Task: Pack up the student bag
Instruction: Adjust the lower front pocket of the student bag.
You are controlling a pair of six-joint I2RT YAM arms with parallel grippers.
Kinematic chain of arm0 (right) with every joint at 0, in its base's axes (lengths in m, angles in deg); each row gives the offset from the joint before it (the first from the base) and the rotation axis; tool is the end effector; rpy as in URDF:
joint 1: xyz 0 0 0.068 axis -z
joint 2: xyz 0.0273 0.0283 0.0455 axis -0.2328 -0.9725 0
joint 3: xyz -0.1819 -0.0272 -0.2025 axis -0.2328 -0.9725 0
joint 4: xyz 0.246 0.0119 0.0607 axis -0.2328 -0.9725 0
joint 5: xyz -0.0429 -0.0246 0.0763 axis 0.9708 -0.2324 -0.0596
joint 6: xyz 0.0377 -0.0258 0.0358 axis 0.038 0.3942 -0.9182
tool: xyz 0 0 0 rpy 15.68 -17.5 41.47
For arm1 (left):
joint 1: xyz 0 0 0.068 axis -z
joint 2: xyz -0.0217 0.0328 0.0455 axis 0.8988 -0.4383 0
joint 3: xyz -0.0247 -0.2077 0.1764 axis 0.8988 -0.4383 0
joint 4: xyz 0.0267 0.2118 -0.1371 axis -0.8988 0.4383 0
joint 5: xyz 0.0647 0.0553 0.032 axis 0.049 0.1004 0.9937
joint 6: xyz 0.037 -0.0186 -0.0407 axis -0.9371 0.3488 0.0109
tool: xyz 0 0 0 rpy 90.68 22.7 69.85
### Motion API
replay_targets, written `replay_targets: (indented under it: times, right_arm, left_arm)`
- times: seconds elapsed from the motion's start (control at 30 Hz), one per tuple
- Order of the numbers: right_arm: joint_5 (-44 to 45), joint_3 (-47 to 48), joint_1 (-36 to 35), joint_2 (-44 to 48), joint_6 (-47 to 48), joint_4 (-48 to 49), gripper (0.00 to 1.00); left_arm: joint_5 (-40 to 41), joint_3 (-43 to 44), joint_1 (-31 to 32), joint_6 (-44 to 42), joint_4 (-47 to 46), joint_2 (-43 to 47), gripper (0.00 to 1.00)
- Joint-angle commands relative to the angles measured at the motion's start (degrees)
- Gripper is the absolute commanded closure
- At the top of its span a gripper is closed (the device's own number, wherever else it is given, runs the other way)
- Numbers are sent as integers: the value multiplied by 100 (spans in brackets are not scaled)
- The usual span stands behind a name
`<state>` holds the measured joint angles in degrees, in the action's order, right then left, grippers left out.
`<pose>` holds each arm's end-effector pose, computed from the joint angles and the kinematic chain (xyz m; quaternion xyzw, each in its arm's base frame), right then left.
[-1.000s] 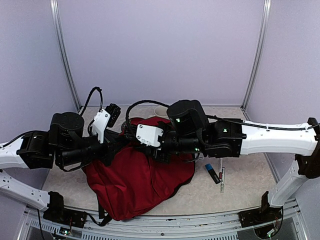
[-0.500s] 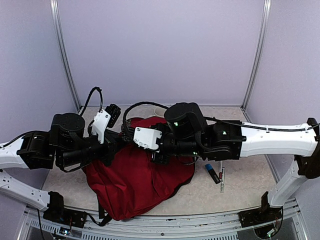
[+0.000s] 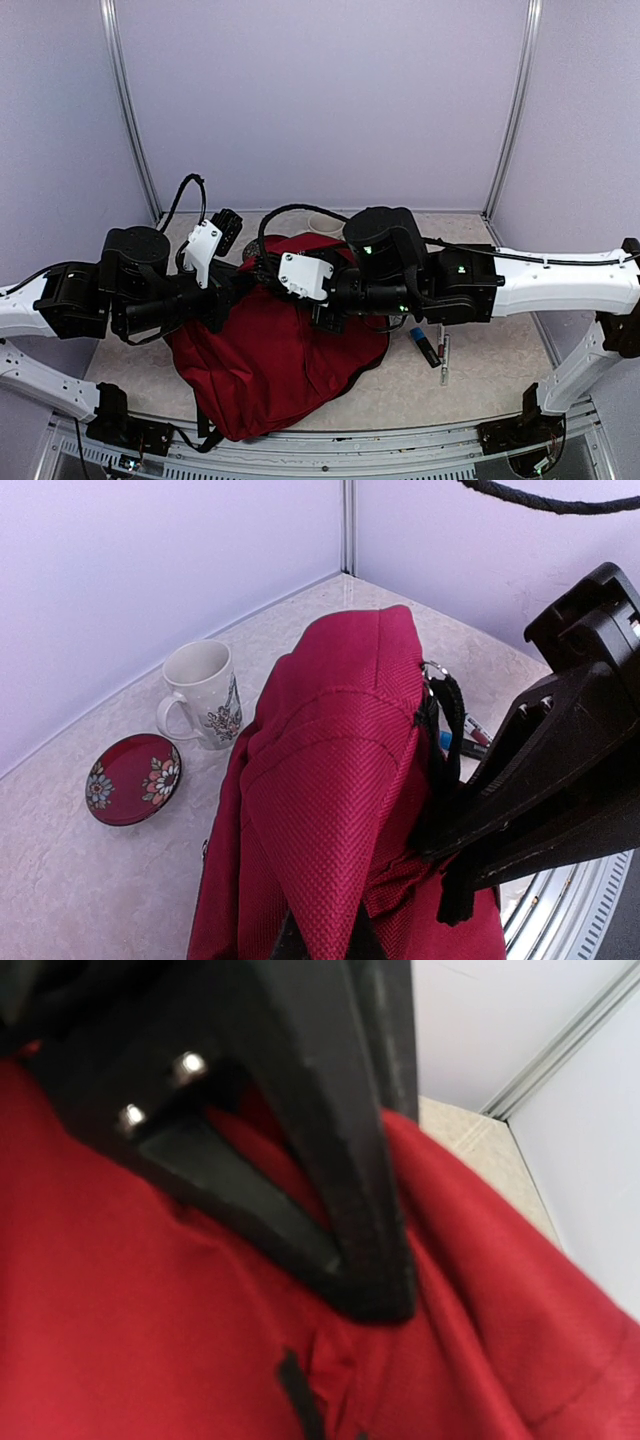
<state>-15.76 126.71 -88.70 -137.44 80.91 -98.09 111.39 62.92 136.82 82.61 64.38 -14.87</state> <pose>0.0966 0.3458 0.3500 -0.6023 0.5700 0.1979 0.5227 0.0812 -0.1987 0.3504 0.3187 0.7554 -0.2054 0.5344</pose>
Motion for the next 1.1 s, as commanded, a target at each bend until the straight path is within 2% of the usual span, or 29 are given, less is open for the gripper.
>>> replay_targets:
  times: [0.0, 0.07, 0.13, 0.4, 0.6, 0.8, 0.87, 0.97, 1.07]
  right_arm:
    - [64, 169, -96, -73, -79, -300, 84]
    - [220, 306, -104, -195, -54, -280, 76]
    - [493, 443, -132, -352, 40, -316, 73]
    - [1506, 647, -498, -620, 480, -378, 78]
    - [2926, 641, -1214, -891, 1606, 194, 78]
    - [3481, 612, -1247, -975, 2160, 335, 79]
    - [3556, 588, -1247, -935, 2257, 335, 78]
    - [3323, 495, -1246, -709, 2305, 104, 69]
    - [2564, 472, -1217, -271, 2086, -138, 64]
  left_arm:
    - [613, 354, -49, -31, -977, 250, 100]
    - [604, 345, -48, -45, -1005, 242, 100]
    - [600, 345, -50, -53, -1017, 233, 100]
    - [610, 297, -62, -57, -1020, 284, 100]
    - [604, 283, -65, -74, -1036, 284, 100]
    - [571, 284, -70, -56, -1033, 358, 100]
    - [551, 284, -71, -45, -1029, 381, 100]
    - [540, 275, -70, -49, -1027, 399, 100]
    - [532, 296, -81, -39, -1015, 374, 100]
